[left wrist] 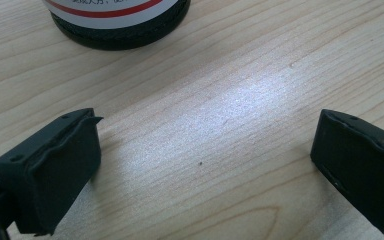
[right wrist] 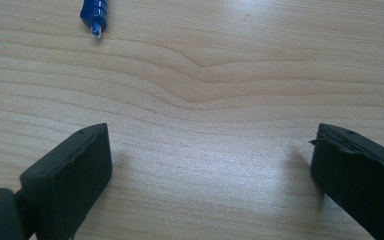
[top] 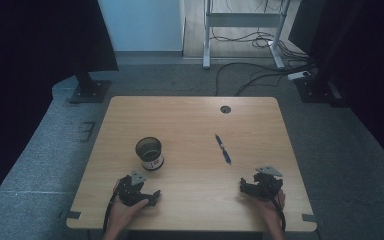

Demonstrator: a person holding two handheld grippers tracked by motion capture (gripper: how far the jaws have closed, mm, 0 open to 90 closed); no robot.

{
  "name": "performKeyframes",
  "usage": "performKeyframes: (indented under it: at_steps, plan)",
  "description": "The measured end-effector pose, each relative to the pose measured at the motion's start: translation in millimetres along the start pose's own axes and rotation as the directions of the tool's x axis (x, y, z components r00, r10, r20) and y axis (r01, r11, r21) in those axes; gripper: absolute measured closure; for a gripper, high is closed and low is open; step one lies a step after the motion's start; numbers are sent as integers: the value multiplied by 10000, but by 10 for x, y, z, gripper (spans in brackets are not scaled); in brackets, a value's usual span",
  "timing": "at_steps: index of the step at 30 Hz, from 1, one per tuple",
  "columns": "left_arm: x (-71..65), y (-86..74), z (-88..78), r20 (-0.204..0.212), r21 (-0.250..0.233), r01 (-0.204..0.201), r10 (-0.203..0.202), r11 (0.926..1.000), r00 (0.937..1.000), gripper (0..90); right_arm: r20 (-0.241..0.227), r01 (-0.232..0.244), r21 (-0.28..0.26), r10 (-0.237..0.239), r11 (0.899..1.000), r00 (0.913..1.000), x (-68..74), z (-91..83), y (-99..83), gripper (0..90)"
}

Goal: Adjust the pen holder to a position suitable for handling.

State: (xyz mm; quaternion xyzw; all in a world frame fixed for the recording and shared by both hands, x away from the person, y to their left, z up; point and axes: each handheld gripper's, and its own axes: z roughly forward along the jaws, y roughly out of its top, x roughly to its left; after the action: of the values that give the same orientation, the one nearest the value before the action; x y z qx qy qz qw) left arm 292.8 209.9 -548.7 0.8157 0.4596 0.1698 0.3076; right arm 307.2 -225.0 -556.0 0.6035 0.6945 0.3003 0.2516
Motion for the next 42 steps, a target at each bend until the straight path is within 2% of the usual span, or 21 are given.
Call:
performKeyframes:
  at_steps: [16,23,26,35,36,42]
  plan:
    - [10,5,4,38,-5,-15,15,10000,10000,0,-27,64,-106,-64,9999,10000,4,-20,-17,63]
    - [8,13,-10,-70,27,130,-130,9999,9999,27,-61,59,-105,-60,9999,10000,2,-20,-15,63]
    - [21,23,-26,112,61,172,-172,9998,9998,29,-62,61,-106,-62,9999,10000,2,-19,-15,63]
    - [49,69,-207,310,-472,213,-199,9987,9993,28,-60,57,-104,-57,9999,10000,2,-20,-15,63]
    - [72,73,-239,242,-629,242,-227,9977,9994,28,-60,61,-104,-62,9999,10000,2,-20,-15,63]
    - [164,56,-278,46,-742,491,-489,9960,9988,37,-55,63,-103,-63,9999,10000,3,-20,-15,63]
